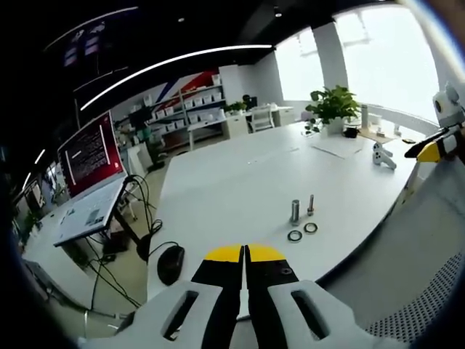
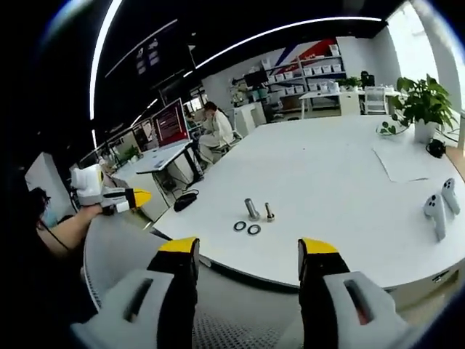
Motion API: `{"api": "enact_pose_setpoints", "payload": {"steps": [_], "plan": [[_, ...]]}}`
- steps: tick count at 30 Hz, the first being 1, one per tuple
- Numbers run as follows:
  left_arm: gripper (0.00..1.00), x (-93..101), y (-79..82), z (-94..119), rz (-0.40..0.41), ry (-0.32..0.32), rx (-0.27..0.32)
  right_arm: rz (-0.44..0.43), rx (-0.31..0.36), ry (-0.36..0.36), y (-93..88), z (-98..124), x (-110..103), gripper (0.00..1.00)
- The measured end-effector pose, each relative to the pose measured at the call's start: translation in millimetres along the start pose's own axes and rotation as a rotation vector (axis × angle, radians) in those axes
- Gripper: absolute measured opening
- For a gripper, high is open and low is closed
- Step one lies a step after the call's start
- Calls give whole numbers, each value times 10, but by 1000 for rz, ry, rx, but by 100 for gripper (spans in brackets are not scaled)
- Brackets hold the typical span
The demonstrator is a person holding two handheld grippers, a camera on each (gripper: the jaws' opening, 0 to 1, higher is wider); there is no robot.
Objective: Place the washer onto the threaded stud by aligning its center hole with the stud, sliding it down to the base, and recovering from edge contact or off-axis alignment until the washer reaches the visible bottom stop.
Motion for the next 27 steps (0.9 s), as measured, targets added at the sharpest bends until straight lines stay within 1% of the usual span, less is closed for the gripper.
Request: {"api": "enact_pose_setpoints", "payload": {"steps": [3,7,8,9,10,11,13,14,17,19,20,22,25,26,27], "plan": [[0,17,2,2,-9,-10,0,-14,4,-18,3,-8,19,58],[0,36,9,8,-13,-20,5,4,8,-43,18,-32,23,57],[0,41,17,12,-12,-25,11,20,6,-48,22,-46,17,57],[0,41,38,25,-8,-22,29,37,-1,-57,24,-70,9,57],[0,40,50,32,-8,-19,40,59,-24,-74,11,-86,22,57],[0,40,47,31,-8,-20,40,94,-37,-104,15,-106,46,56],[0,43,42,28,-10,-21,35,149,-33,-143,36,-146,76,56],[0,41,44,26,-11,-20,37,176,-43,-161,17,-168,78,56],[0,39,49,23,-9,-22,41,161,-49,-158,-31,-225,63,55],[0,55,64,37,-6,-34,53,124,-52,-151,-70,-244,57,48],[0,54,85,50,-5,-32,76,107,-31,-165,-69,-242,74,47],[0,55,86,50,-4,-36,79,122,-11,-189,-43,-239,106,48],[0,64,94,47,-5,-43,80,133,2,-207,-35,-244,125,48],[0,54,101,52,0,-34,86,117,4,-203,-36,-249,150,46],[0,31,122,67,2,-19,110,89,21,-190,-23,-248,146,44]]}}
Point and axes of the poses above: the point that each gripper's makers call its tool centre point, and the gripper's own axes: z roughly backward along the fingers, x roughly to its right, y roughly out of its top, the point moved 5 cm from there along z, roughly backward along the fingers, and after that the axes turned 2 degrees about -y, right-handed, at the moved point
